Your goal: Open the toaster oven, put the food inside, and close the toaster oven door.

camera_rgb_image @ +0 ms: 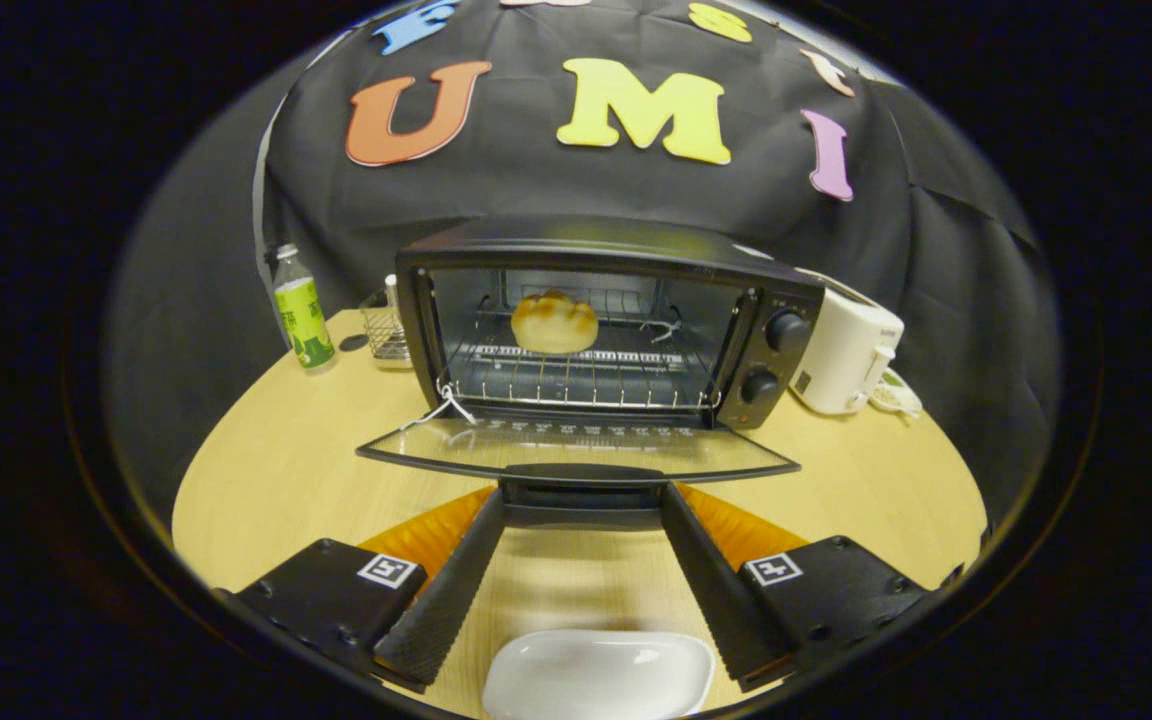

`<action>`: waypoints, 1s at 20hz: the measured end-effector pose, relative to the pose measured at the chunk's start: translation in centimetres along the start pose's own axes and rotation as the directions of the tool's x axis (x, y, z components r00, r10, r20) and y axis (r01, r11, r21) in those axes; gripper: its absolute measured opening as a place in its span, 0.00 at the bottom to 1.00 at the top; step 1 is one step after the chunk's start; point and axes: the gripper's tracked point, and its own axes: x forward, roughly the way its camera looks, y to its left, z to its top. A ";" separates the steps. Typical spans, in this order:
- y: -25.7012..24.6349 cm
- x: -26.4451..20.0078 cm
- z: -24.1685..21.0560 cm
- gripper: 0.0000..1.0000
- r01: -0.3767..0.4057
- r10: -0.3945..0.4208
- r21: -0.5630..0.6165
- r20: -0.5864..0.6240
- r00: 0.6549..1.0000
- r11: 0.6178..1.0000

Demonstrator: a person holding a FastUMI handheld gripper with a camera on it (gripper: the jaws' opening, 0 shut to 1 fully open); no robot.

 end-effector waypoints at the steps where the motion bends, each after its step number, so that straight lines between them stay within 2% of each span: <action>1: -0.1 -0.2 0.9 1.00 0.002 -0.002 -0.003 0.017 1.000 1.000; 10: -0.5 0.4 7.2 1.00 -0.008 0.003 0.029 0.166 0.986 1.000; 13: 0.4 1.1 8.8 1.00 -0.039 0.029 0.045 0.201 0.979 0.998; 20: -0.6 1.1 11.3 1.00 -0.003 -0.008 0.036 0.289 0.957 0.999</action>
